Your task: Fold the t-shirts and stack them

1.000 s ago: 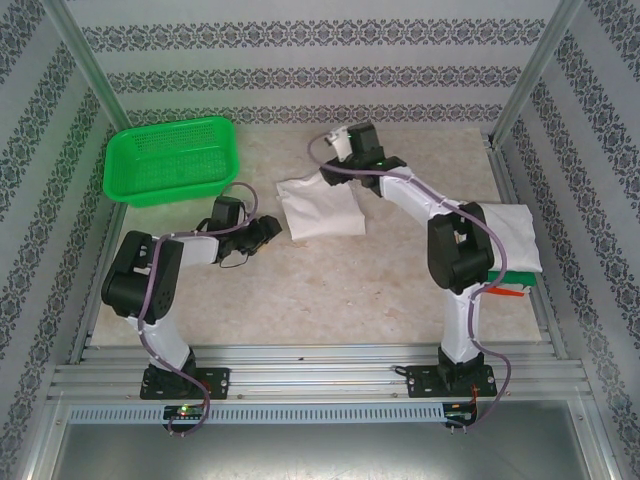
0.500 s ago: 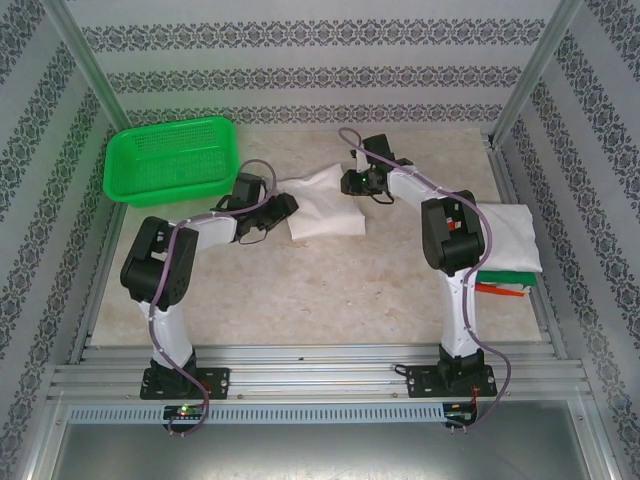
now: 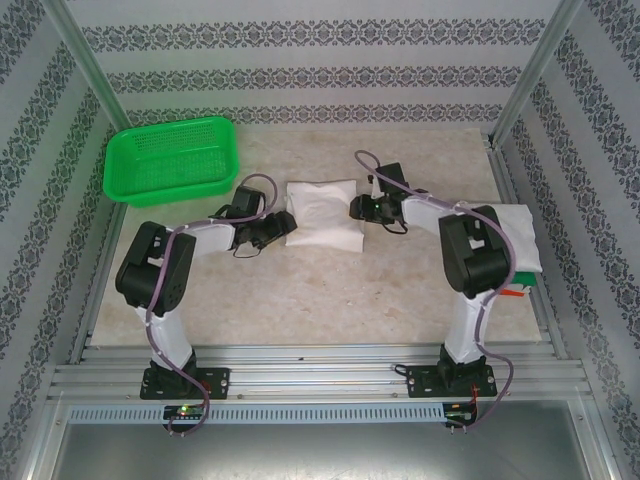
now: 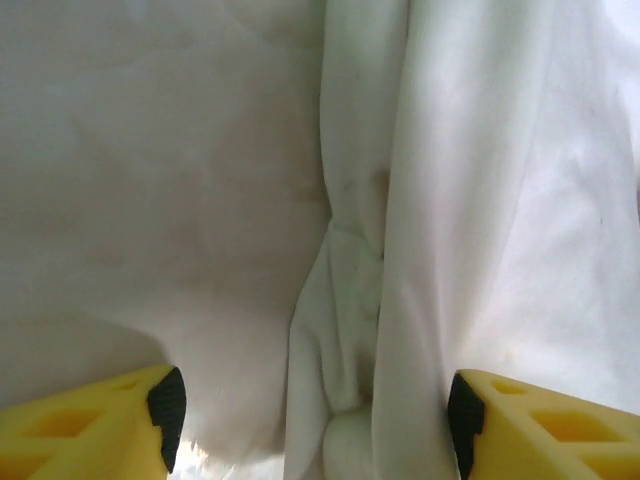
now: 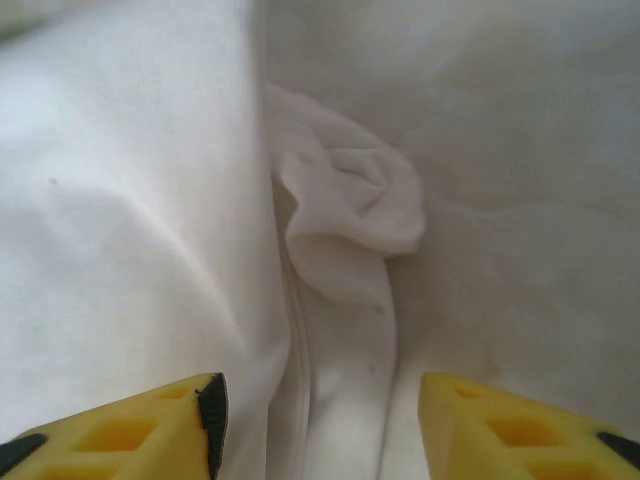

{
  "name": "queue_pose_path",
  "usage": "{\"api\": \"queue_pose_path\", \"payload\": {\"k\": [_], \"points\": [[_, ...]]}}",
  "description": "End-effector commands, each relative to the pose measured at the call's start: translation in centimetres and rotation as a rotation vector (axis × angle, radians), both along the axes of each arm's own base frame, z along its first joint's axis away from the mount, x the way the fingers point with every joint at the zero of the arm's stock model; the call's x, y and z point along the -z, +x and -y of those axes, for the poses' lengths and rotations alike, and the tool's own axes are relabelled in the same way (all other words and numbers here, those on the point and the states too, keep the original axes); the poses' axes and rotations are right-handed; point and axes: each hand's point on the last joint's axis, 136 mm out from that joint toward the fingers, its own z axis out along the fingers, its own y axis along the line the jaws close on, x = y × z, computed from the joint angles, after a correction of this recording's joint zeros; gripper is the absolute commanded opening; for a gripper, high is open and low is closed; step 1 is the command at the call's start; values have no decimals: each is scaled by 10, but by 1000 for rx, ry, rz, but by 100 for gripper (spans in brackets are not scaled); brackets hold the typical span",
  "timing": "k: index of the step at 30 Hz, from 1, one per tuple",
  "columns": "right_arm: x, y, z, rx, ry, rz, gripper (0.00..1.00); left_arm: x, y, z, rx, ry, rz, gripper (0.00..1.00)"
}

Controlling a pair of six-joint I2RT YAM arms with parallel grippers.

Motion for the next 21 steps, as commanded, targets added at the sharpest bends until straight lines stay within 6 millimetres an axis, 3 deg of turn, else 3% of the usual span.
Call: {"api": "queue_pose_path", "payload": {"k": [1,3,6,9,11,15,18,21], "points": [[-55,15,6,84,15,194,63,-30,-6,1,71,121,97,77],[-65,10,2,93,25,216,65,-46,-3,10,115,164,149,75],[-69,3,-12,98,63,206,62,-60,-5,44,202,104,174,53],[-64,4,-32,77,109,187,57,-52,-13,74,249,16,133,32],[-58,5,-46,58,139,163,54,-35,-19,82,262,-1,87,22],[-36,5,-67,43,163,92,51,9,-31,83,263,-10,3,19],[-18,1,-67,64,175,42,49,35,-41,82,269,-14,-46,20],[-17,-5,-54,76,152,49,49,48,-48,81,279,-23,-66,22]]}}
